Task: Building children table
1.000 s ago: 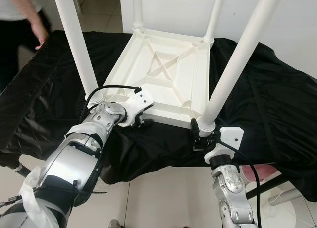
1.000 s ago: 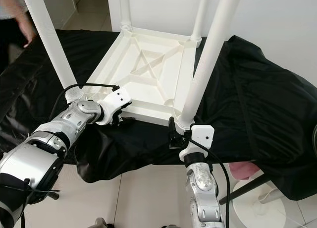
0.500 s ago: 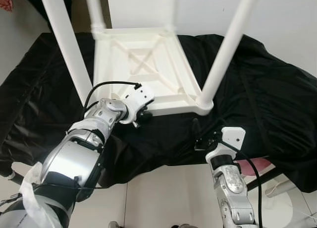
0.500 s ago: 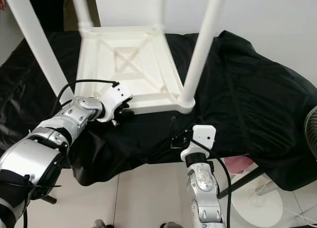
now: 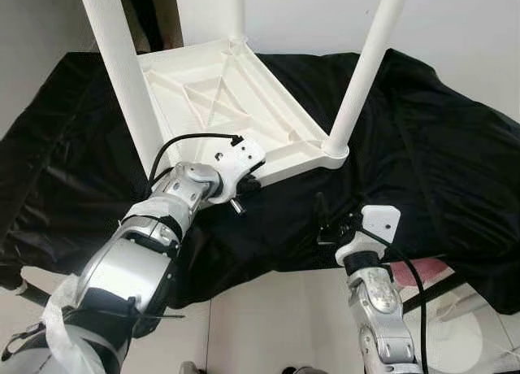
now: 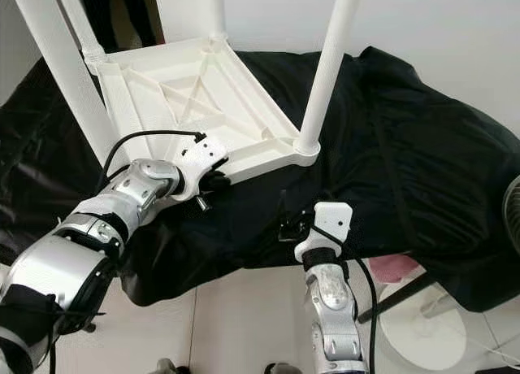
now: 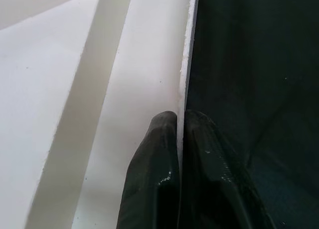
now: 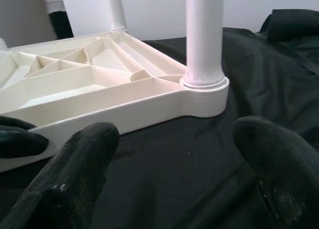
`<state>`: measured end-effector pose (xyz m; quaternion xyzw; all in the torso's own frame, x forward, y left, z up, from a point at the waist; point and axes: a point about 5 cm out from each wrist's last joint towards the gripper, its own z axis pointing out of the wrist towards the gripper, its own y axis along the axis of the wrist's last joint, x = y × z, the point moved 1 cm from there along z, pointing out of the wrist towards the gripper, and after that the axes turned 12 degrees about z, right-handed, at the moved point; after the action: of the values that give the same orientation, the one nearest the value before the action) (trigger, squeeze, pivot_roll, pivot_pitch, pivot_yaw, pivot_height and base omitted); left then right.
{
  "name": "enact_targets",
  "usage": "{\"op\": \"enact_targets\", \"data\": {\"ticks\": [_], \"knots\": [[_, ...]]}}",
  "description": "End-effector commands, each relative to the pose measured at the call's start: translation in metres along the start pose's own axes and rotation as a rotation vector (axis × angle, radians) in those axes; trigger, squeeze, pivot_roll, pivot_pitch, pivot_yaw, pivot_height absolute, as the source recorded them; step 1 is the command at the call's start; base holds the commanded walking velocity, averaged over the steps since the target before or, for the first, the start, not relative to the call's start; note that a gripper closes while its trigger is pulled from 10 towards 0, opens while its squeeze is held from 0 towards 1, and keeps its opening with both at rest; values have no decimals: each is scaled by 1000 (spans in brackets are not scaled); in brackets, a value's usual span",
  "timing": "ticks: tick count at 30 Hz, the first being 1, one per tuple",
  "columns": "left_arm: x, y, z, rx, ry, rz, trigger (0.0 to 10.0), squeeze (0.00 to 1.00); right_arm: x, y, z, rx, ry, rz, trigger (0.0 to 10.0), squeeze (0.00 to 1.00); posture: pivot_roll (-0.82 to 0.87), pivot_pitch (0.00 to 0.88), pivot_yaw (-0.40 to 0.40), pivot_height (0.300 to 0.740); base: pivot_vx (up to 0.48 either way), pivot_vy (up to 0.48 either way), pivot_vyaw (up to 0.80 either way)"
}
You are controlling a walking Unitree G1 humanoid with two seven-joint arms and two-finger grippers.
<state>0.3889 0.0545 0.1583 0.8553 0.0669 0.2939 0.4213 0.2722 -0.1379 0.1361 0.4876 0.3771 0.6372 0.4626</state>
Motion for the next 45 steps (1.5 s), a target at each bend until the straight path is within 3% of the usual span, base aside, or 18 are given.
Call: {"op": "enact_targets", "data": {"ticks": [1,2,3,7,8,9,14,15,17,18,21,26,28,30,34,38,40,45], "knots": [[-9,-17,7,64,120,-77,7176,0,-1,-5,0,23,-2,3,10000,0,-47,109,17,740,0,0,0],[-18,-12,11,46,84,-57,9098,0,0,-5,0,23,-2,3,10000,0,-46,107,20,740,0,0,0],[-25,-10,14,38,60,-48,10000,0,0,-6,0,24,-1,3,10000,0,-43,104,19,740,0,0,0],[-44,-1,23,2,-5,-45,10000,0,1,-7,2,25,2,5,10000,0,-38,101,19,740,0,0,0],[-48,3,24,-21,-17,-55,10000,741,1,-7,3,25,3,6,10000,0,-38,101,19,740,0,0,0],[-51,8,24,-55,-35,-59,10000,1000,2,-8,4,24,4,7,10000,0,-38,101,19,740,0,0,0],[-57,23,19,-169,-66,28,10000,1000,3,-8,6,21,8,10,10000,0,-31,95,20,740,0,0,0],[-58,27,15,-204,-68,61,10000,675,3,-8,7,21,10,10,10000,0,-24,92,19,740,0,0,0],[-58,27,15,-204,-68,61,10000,675,3,-8,7,21,10,10,10000,0,-24,92,19,740,0,0,0],[-59,33,9,-274,-63,100,10000,0,4,-8,7,21,13,11,10000,0,-22,91,21,740,0,0,0],[-57,45,-9,-397,-25,124,10000,0,6,-9,8,20,17,12,10000,0,-19,88,15,740,0,0,0],[-44,50,-32,-470,39,94,10000,0,6,-9,11,19,22,12,10000,0,-17,87,12,740,0,0,0],[-36,49,-45,-489,75,69,10000,0,5,-9,13,18,25,10,10000,0,-10,84,3,740,0,0,0],[-25,46,-77,-539,134,39,10000,0,2,-7,18,16,36,-3,10000,0,3,83,-10,740,0,0,0],[-18,46,-96,-577,202,31,10000,0,0,-6,21,14,42,-10,10000,0,10,83,-17,740,0,0,0],[-17,42,-118,-596,239,19,10000,0,-1,-6,26,14,49,-14,10000,0,38,83,-37,740,0,0,0],[-27,29,-150,-581,213,17,10000,0,0,-6,32,15,68,-17,10000,0,49,86,-47,740,0,0,0],[-34,19,-169,-557,199,-19,10000,0,2,-8,36,22,82,-15,10000,0,74,88,-65,740,0,0,0]]}}
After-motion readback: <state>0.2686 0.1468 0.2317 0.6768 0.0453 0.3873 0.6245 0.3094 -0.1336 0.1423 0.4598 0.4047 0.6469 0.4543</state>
